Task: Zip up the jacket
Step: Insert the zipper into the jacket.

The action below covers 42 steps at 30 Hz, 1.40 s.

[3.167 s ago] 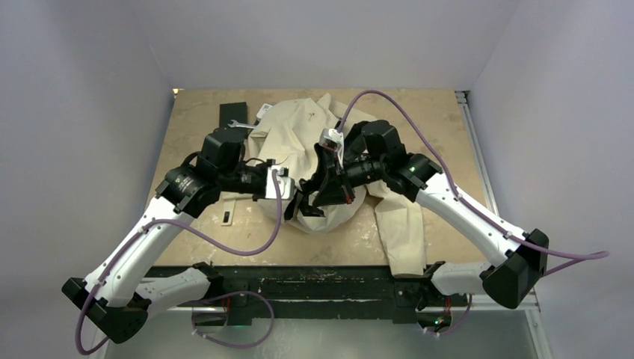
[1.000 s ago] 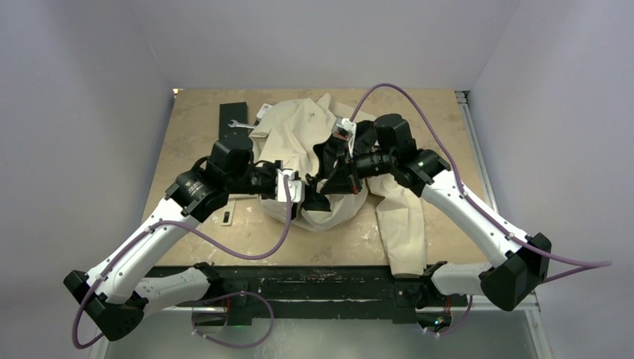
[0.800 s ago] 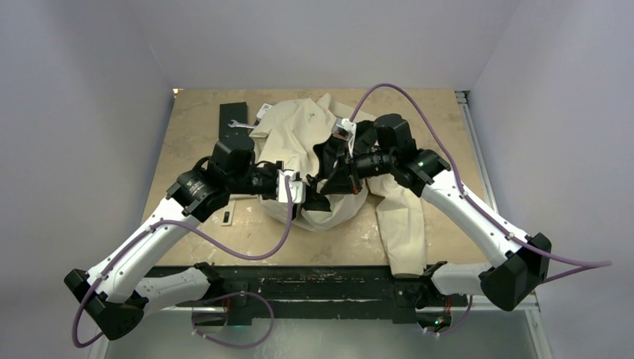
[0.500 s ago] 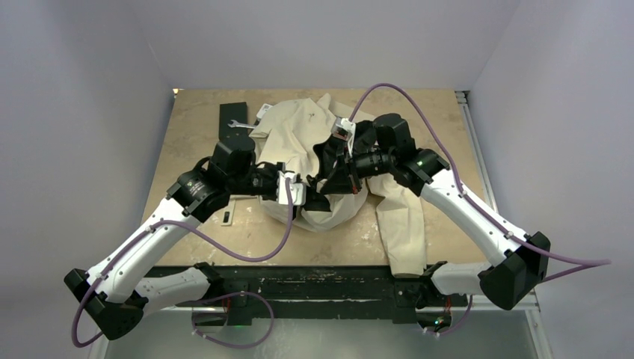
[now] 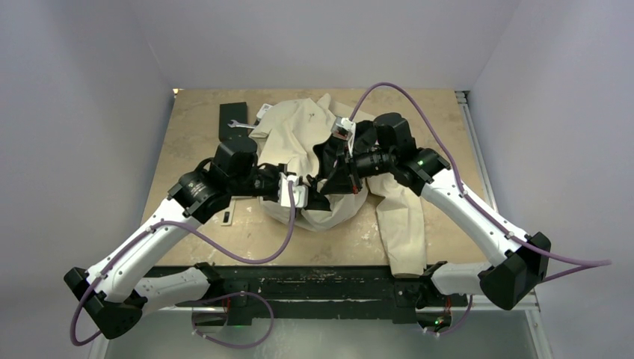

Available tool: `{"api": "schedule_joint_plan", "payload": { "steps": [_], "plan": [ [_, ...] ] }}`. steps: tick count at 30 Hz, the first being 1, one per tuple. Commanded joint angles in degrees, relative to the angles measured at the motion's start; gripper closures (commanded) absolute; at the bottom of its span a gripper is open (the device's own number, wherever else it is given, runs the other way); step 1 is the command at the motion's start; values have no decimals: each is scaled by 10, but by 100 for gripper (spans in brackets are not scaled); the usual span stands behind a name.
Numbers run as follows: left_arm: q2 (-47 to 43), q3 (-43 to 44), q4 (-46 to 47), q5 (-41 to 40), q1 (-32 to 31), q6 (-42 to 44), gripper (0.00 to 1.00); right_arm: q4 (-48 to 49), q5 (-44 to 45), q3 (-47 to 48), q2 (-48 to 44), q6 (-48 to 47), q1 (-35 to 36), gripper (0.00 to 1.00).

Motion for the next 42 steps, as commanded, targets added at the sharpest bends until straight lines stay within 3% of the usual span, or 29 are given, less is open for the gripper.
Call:
{"api": "schedule_joint_plan", "payload": {
  "steps": [1, 19, 29, 36, 42],
  "plan": [
    [-6, -10, 19, -18, -7, -1, 100, 18, -39, 11, -11, 3, 1, 100],
    [-13, -8, -2, 9, -19, 29, 100, 23, -56, 19, 16, 12, 5, 100],
    [-33, 1, -117, 112, -20, 179, 100, 14, -127, 14, 7, -20, 18, 100],
    [-29, 10, -123, 121, -20, 189, 100, -29, -165, 16, 15, -79, 75, 100],
    [-34, 13, -124, 123, -20, 197, 100, -33, -152, 16, 8, -77, 82, 100]
  ]
}}
